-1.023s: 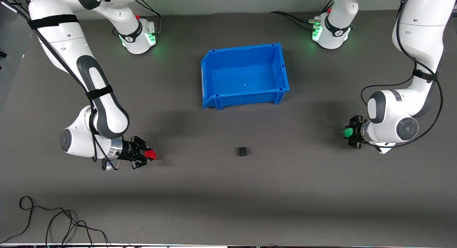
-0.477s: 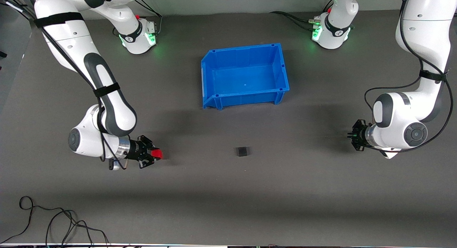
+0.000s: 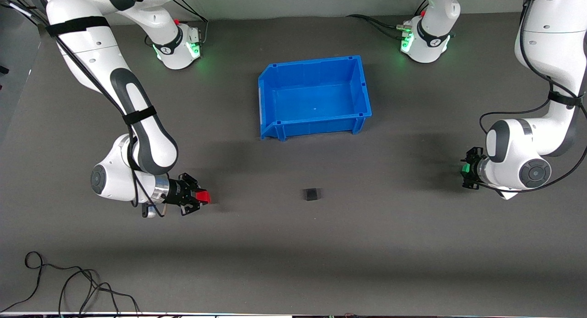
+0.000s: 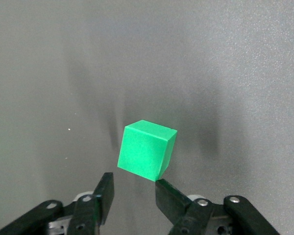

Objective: Attach green and red cubes to black cube
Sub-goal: 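Lift the red cube with the right gripper while the left gripper lifts green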

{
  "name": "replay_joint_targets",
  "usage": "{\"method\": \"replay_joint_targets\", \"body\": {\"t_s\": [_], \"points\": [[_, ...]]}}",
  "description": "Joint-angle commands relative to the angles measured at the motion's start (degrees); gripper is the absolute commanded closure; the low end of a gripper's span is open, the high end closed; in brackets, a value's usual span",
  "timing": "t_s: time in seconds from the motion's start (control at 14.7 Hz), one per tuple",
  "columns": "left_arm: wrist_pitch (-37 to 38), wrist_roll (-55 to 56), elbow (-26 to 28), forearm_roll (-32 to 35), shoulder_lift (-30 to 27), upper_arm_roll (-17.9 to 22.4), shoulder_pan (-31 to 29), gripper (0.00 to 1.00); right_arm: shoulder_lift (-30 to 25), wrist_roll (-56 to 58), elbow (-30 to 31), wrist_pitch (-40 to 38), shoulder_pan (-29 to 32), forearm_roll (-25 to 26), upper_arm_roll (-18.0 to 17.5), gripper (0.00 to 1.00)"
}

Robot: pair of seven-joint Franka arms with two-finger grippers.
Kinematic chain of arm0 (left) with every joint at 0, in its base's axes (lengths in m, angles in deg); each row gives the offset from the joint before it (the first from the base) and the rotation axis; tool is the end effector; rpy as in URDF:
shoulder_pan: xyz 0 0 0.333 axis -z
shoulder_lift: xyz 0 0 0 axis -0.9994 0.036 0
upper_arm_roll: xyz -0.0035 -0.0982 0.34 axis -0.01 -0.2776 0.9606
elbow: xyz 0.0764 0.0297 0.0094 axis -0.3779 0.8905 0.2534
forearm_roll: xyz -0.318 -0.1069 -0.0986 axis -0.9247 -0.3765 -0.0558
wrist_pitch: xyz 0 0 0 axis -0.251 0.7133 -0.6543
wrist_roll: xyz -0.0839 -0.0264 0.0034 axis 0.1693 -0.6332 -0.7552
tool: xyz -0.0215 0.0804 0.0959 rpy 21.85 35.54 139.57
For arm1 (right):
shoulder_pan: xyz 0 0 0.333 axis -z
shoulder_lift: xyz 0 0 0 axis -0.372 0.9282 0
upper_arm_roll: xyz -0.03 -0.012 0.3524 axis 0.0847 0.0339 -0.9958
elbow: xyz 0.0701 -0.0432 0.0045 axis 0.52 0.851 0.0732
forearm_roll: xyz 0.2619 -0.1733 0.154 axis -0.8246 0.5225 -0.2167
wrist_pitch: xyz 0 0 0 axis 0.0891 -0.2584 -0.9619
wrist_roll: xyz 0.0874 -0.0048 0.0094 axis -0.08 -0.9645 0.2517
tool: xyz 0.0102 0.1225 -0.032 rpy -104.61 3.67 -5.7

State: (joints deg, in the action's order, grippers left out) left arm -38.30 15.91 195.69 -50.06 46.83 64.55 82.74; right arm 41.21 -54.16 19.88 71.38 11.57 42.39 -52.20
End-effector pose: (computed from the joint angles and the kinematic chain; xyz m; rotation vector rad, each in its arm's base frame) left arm 0.5750 0.0464 0.2403 -2.1670 -1.8855 0.3095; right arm 0.6390 0.1238 0.2519 -2.1894 1.7934 0.4332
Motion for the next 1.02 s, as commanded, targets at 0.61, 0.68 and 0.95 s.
{"method": "replay_joint_targets", "body": {"t_s": [0.61, 0.68, 0.95], "points": [[-1.2, -5.6, 0.4, 1.3, 0.1, 0.0, -3.2, 0.3, 0.7, 0.6, -0.5, 0.5, -0.1, -0.5, 0.2, 0.68], [-1.3, -5.5, 0.4, 1.3, 0.1, 0.0, -3.3, 0.43, 0.7, 0.6, -0.5, 0.5, -0.1, -0.5, 0.2, 0.67], [-1.3, -5.5, -0.3, 1.1, 0.1, 0.0, -3.3, 1.0, 0.7, 0.6, -0.5, 0.5, 0.0, -0.5, 0.2, 0.68]]}}
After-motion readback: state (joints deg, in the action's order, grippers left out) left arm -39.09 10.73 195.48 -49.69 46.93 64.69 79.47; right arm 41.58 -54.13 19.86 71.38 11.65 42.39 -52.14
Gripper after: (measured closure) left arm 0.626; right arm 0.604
